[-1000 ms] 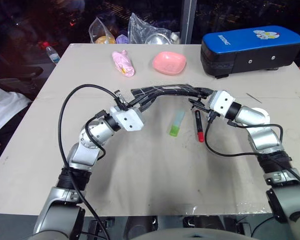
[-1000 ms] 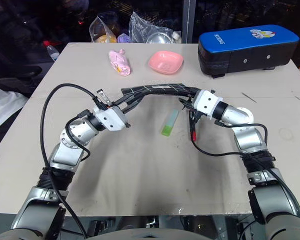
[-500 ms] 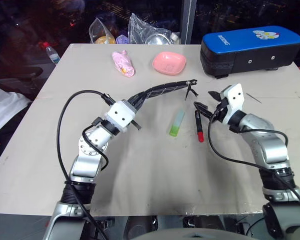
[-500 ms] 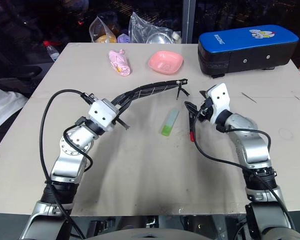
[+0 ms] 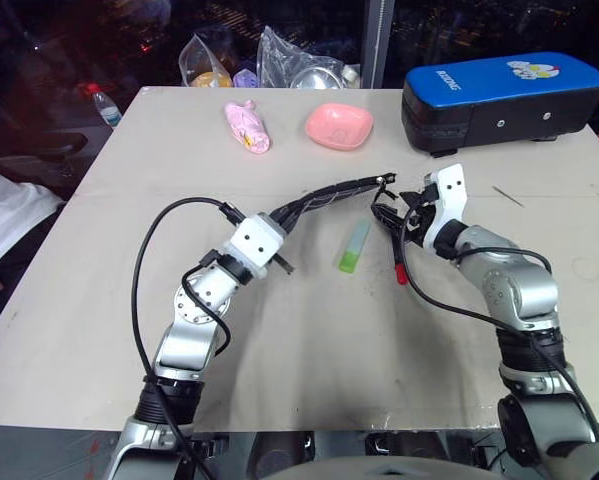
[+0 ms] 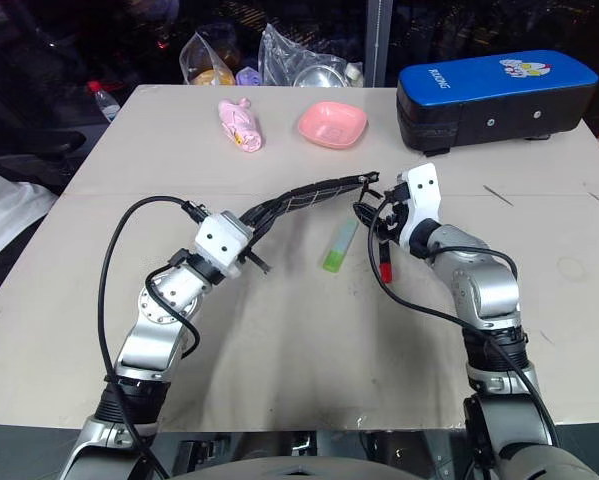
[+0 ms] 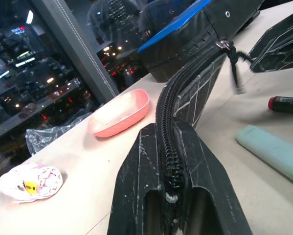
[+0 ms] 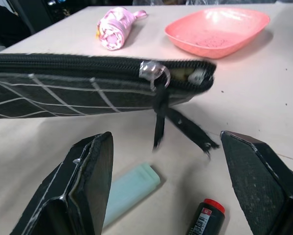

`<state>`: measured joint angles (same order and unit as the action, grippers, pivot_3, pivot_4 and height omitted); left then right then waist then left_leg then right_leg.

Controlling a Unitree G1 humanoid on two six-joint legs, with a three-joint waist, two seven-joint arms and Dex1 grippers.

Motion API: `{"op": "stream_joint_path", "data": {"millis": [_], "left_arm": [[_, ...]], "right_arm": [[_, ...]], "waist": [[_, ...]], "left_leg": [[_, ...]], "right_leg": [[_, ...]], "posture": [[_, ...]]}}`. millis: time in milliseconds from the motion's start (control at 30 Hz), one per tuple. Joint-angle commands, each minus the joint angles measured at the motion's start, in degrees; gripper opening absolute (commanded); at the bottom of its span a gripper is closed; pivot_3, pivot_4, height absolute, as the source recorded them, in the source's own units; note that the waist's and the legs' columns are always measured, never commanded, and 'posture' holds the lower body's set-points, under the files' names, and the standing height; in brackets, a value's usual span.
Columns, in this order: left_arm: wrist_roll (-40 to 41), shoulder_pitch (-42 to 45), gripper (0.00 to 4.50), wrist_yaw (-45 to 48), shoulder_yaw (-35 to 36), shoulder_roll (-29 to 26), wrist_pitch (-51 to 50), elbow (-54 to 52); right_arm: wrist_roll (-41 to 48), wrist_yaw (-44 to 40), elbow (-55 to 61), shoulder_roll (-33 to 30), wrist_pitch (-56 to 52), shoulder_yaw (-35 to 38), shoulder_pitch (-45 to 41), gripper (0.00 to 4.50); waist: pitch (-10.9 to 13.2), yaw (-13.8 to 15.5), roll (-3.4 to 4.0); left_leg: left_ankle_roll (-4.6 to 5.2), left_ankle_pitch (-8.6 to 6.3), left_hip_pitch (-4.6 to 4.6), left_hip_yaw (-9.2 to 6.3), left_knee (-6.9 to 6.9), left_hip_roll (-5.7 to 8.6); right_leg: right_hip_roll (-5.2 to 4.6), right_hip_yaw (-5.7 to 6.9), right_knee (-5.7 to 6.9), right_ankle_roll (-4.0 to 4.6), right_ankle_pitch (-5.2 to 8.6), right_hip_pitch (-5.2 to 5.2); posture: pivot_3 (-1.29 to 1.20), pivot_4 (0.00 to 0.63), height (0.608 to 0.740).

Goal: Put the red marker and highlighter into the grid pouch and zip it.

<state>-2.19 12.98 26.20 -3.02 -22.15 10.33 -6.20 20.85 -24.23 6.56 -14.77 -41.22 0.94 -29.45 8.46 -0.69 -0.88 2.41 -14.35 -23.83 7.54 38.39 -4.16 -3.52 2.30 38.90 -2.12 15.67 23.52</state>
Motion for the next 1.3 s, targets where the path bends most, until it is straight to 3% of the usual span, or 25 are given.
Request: {"op": "stream_joint_path", "data": {"millis": [33,333,433,500,567,600,733,967,1300], "left_arm": [[-0.07,-0.17,0.00,0.14,-0.44,-0.19,1.16,-1.82],[-0.39,-0.32,0.00,0.24,-0.72,-0.20,1.55,-1.47],[-0.50,-0.66,0.00,0.18,-0.82,-0.22,1.66,-1.60],[-0.72,-0.68,0.00,-0.04,-0.81,-0.30,1.81,-1.54],[-1.00,-0.72,0.00,-0.16,-0.90,-0.31,1.92,-1.40],[-1.18,-0.89,0.00,-0.17,-1.05,-0.28,1.99,-1.38],[-1.62,-1.33,0.00,-0.10,-1.49,-0.35,2.21,-1.39],[-2.09,-1.56,0.00,-0.07,-1.90,-0.07,2.40,-1.00],[-2.51,-2.18,0.00,0.67,-2.38,-0.97,3.69,0.08]], "right_arm": [[0.45,0.07,0.66,0.30,0.92,0.46,-1.90,3.49],[-0.02,0.08,-1.13,1.51,1.85,-0.09,-3.23,3.49],[-0.34,0.00,-1.64,1.71,2.30,-0.23,-3.54,2.69],[-0.45,-0.03,-1.85,1.76,2.60,-0.29,-3.65,1.73],[-0.32,-0.02,-2.03,1.86,2.72,-0.16,-3.79,0.42],[-0.32,-0.08,-1.94,1.82,2.68,-0.23,-3.78,0.14],[-0.93,-0.49,-1.50,1.08,2.67,-0.93,-3.77,0.05],[-9.58,-6.34,-1.49,-6.22,10.36,-9.95,-4.10,0.05],[-16.08,-10.79,-2.54,-8.90,18.59,-14.64,-5.42,0.05]], "waist": [[0.00,0.00,0.00],[0.00,-0.04,0.00],[0.00,-0.05,0.00],[0.00,-0.06,0.00],[0.00,-0.06,0.00],[0.00,-0.05,0.00],[0.00,-0.06,0.00],[0.00,-0.08,0.00],[0.00,-0.07,0.00]], "left_leg": [[0.00,0.00,0.00,0.00,0.00,0.00],[0.00,0.00,0.00,-0.01,-0.01,-0.01],[0.00,0.00,0.00,-0.02,-0.02,-0.01],[0.00,0.00,-0.01,-0.01,-0.03,-0.01],[0.00,0.00,-0.01,-0.01,-0.03,-0.01],[0.00,0.00,-0.01,-0.01,-0.03,-0.01],[0.00,0.00,-0.01,-0.01,-0.03,-0.01],[0.01,-0.01,-0.01,-0.01,-0.04,-0.01],[0.01,-0.01,-0.01,-0.01,-0.04,-0.01]], "right_leg": [[0.00,0.00,0.00,0.00,0.00,0.00],[0.00,0.00,-0.01,0.00,0.00,0.00],[0.00,0.01,-0.01,0.00,0.00,0.00],[-0.01,0.01,-0.03,0.00,0.00,0.00],[-0.01,0.01,-0.03,0.00,0.00,0.00],[-0.01,0.01,-0.02,0.00,0.00,0.00],[-0.01,0.01,-0.03,0.00,0.00,0.00],[-0.02,0.01,-0.04,0.00,0.00,0.02],[-0.02,0.01,-0.04,0.00,0.00,0.03]], "posture": [[0.00,0.150,0.740],[0.00,0.150,0.740],[0.00,0.150,0.740],[0.00,0.150,0.740],[0.00,0.150,0.740],[0.00,0.150,0.740],[0.00,0.150,0.740],[0.00,0.150,0.740],[0.00,0.150,0.740]]}}
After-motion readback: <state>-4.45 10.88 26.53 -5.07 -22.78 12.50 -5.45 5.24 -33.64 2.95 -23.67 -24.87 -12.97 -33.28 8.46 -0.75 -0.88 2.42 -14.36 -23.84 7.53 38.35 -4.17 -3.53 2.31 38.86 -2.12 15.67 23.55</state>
